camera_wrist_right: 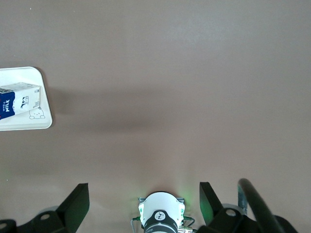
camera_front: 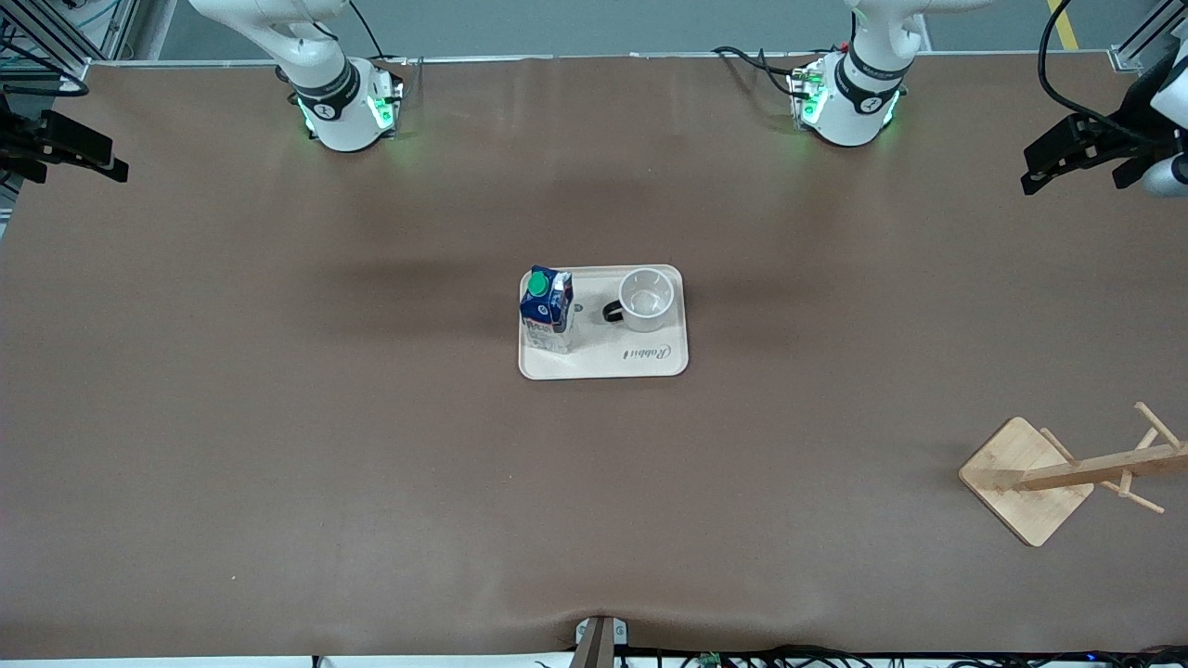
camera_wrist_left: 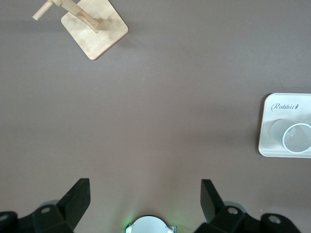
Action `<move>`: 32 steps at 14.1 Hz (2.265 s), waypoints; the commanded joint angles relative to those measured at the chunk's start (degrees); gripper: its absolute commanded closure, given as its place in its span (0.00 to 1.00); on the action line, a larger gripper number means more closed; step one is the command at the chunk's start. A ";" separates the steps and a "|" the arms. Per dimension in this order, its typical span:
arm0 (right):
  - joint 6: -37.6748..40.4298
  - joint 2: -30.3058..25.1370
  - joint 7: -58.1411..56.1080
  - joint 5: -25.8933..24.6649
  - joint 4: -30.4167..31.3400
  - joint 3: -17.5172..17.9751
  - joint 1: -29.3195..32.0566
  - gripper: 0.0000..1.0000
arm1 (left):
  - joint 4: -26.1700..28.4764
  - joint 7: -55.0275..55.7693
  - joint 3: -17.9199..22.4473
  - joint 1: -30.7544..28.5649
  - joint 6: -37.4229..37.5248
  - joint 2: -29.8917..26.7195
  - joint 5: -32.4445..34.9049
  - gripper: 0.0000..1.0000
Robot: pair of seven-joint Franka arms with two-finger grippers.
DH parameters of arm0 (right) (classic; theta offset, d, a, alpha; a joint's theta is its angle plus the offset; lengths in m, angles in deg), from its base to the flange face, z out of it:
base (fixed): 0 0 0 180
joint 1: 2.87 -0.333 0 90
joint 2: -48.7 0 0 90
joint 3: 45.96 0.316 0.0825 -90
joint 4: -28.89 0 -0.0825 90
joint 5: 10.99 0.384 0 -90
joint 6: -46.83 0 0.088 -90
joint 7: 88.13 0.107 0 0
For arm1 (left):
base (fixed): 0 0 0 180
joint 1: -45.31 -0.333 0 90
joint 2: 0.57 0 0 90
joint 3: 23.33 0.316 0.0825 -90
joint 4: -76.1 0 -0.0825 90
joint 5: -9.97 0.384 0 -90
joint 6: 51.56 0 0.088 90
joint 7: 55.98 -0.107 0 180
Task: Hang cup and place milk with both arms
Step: 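Move the left gripper from rest toward the white mug on the tray, then lower the left gripper over the white mug's rim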
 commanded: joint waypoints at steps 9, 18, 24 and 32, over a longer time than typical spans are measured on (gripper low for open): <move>0.11 -1.22 1.05 0.74 1.39 -0.38 -0.11 0.00 | 0.95 -1.60 -1.82 1.14 -1.30 3.78 -0.97 0.00; 0.54 -1.14 0.97 0.74 1.39 -0.38 0.25 0.00 | 5.09 -5.65 -16.76 2.46 -14.65 14.93 -0.18 0.00; 0.54 -1.05 0.97 0.74 1.39 -0.38 0.16 0.00 | 5.27 -19.96 -20.11 4.56 -25.63 25.39 2.45 0.00; 0.63 -1.05 0.97 0.74 1.39 -0.38 0.25 0.00 | 5.27 -20.33 -21.61 13.61 -36.01 35.59 7.99 0.01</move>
